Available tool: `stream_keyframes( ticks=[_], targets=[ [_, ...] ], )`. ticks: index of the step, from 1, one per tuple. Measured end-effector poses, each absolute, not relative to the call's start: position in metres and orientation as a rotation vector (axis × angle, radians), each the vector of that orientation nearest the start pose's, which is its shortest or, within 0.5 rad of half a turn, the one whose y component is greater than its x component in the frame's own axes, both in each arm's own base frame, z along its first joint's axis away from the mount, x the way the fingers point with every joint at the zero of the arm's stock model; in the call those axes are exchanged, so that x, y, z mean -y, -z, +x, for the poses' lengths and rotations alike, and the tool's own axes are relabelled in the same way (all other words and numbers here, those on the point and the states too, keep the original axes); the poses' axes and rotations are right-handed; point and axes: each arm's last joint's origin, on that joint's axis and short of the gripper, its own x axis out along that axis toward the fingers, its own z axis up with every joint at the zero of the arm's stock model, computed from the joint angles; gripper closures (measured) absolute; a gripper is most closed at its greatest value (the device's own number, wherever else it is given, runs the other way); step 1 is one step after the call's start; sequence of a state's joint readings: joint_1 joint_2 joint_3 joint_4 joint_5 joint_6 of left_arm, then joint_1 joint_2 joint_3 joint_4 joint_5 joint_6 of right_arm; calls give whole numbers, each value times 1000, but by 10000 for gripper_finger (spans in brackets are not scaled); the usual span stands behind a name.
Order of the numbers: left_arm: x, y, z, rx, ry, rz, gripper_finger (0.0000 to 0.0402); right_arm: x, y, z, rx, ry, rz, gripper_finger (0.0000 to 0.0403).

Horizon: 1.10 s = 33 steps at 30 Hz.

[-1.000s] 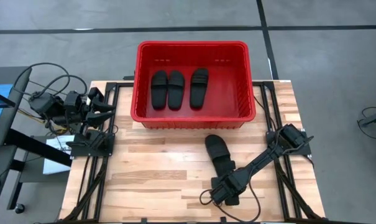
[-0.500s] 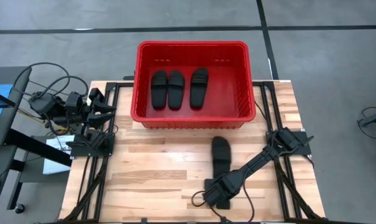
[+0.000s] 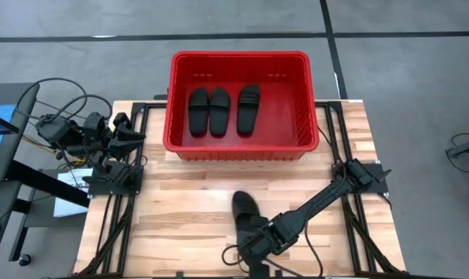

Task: Pick and place slides into bin
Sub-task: Put the black slide into the red organizer bin

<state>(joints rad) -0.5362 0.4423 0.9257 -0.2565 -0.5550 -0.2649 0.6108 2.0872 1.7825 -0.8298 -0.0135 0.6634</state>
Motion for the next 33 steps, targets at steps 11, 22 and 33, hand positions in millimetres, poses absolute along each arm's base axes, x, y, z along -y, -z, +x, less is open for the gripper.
stream_keyframes(
  ticks=[11,22,33],
  targets=[
    [18,-404,60,195,17,-478,294,-252,-350,385,-829,-333,281,400],
    [19,-402,60,169,64,-464,294,-227,-432,367,-472,-182,41,400],
    [20,-399,61,137,72,-488,294,-166,-458,350,-485,111,-105,400]
  ],
)
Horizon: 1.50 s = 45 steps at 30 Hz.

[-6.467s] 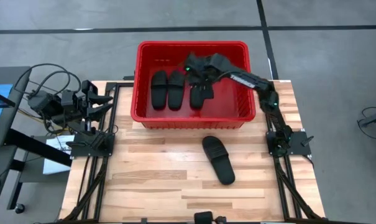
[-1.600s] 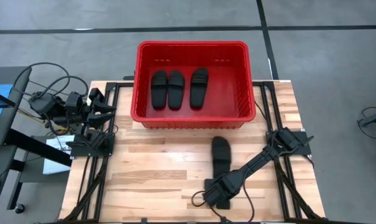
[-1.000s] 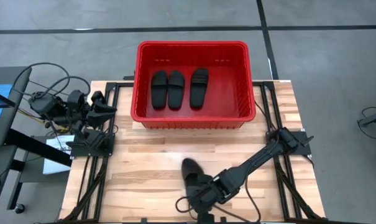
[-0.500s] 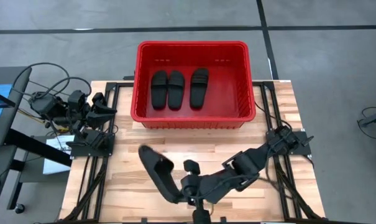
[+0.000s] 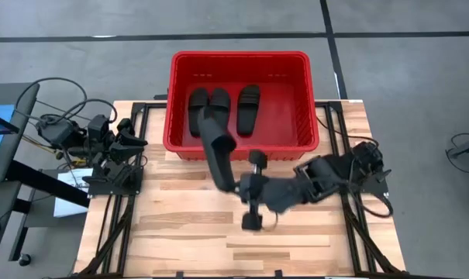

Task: Pick and place slides into bin
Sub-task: Put the black slide into the red organizer bin

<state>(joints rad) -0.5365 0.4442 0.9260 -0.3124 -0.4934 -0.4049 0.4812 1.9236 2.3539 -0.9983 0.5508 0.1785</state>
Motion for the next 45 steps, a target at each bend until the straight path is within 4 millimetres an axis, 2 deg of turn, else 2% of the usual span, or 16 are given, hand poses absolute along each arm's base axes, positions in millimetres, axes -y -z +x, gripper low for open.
stream_keyframes(
  ticks=[6,15,27,32,36,45],
  targets=[
    [21,-396,62,109,67,-472,294,-120,-459,358,-550,186,-123,400],
    [21,-388,62,27,49,-426,294,-41,-436,367,-839,197,-180,400],
    [21,-385,62,7,36,-362,294,70,-425,348,-1101,249,-221,402],
    [21,-385,62,9,34,-282,294,102,-416,342,-1164,255,-214,402],
    [21,-385,62,11,33,-224,294,120,-402,339,-1227,249,-209,402],
    [21,-385,62,12,32,-143,294,147,-367,335,-1364,240,-177,402]
  ],
)
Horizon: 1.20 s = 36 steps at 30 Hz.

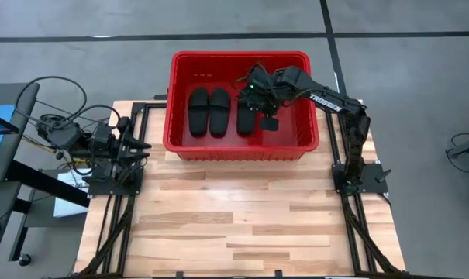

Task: Pick and place slides into bin
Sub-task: Put the black slide into the red organizer bin

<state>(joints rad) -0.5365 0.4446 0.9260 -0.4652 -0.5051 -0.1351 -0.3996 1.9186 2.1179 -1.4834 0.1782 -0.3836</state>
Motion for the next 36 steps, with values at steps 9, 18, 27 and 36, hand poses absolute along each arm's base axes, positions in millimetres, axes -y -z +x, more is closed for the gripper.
stream_keyframes(
  ticks=[9,18,27,36],
  targets=[
    [21,-385,62,12,32,-123,294,167,-329,332,-1449,245,-139,402],
    [21,-385,62,12,32,-124,294,179,-293,326,-1529,243,-94,402],
    [21,-385,62,12,32,-125,294,180,-265,323,-1575,219,-88,402],
    [21,-385,62,12,32,-126,294,183,-246,321,-1572,212,-67,402]
  ],
)
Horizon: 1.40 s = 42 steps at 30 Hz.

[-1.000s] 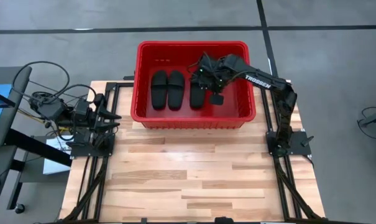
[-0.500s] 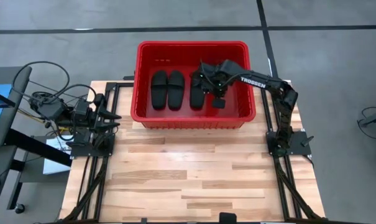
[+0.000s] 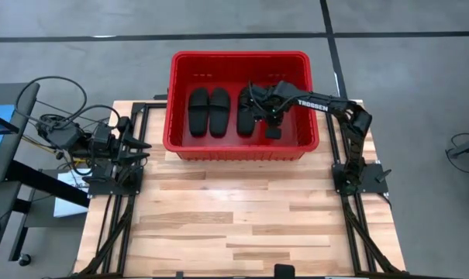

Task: Pick and place slides into bin
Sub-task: Put the black slide into the red organizer bin

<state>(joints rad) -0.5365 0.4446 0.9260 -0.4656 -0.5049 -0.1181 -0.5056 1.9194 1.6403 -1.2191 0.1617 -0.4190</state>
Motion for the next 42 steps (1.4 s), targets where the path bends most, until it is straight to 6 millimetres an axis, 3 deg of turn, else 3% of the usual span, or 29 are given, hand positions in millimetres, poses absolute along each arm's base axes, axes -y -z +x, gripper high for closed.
stream_keyframes(
  ticks=[20,31,42],
  targets=[
    [21,-385,62,12,33,-127,294,195,-232,314,-1550,211,-46,401],
    [21,-385,62,12,32,-127,294,196,-232,315,-1540,211,-45,345],
    [21,-385,62,12,33,-128,294,196,-232,315,-1540,212,-45,337]
  ],
)
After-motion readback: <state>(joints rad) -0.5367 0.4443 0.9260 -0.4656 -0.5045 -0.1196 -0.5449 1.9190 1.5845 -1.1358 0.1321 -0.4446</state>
